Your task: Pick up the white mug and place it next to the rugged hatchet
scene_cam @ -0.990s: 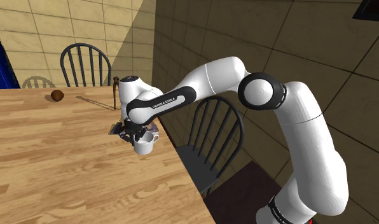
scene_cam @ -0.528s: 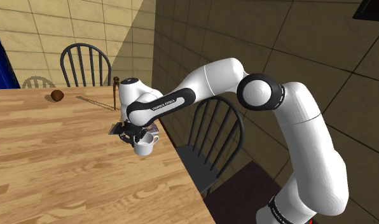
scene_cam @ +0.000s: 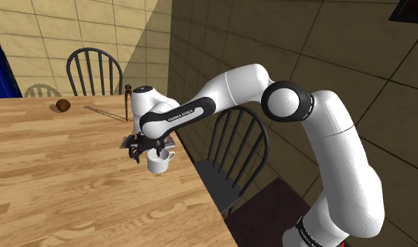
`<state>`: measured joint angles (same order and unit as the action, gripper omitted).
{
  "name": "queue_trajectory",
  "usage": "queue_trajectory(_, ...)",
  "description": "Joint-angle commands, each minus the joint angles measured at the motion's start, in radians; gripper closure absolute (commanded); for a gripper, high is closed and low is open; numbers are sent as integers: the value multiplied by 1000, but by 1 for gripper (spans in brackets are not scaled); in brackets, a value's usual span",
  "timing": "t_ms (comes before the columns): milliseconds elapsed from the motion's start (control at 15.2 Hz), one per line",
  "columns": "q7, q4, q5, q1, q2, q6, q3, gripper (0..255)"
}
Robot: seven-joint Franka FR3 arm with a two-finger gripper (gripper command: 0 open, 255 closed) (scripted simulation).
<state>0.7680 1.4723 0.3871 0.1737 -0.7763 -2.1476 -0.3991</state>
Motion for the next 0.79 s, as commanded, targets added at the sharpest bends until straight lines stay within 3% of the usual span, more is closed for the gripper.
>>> queue_trajectory(0,-4,-4,-7,-2,18,22,-6,0)
queue_trajectory(198,-15,-24,-27,-7,64,86,-22,0)
queue_trajectory(726,-15,-24,-27,-7,64,86,-22,0)
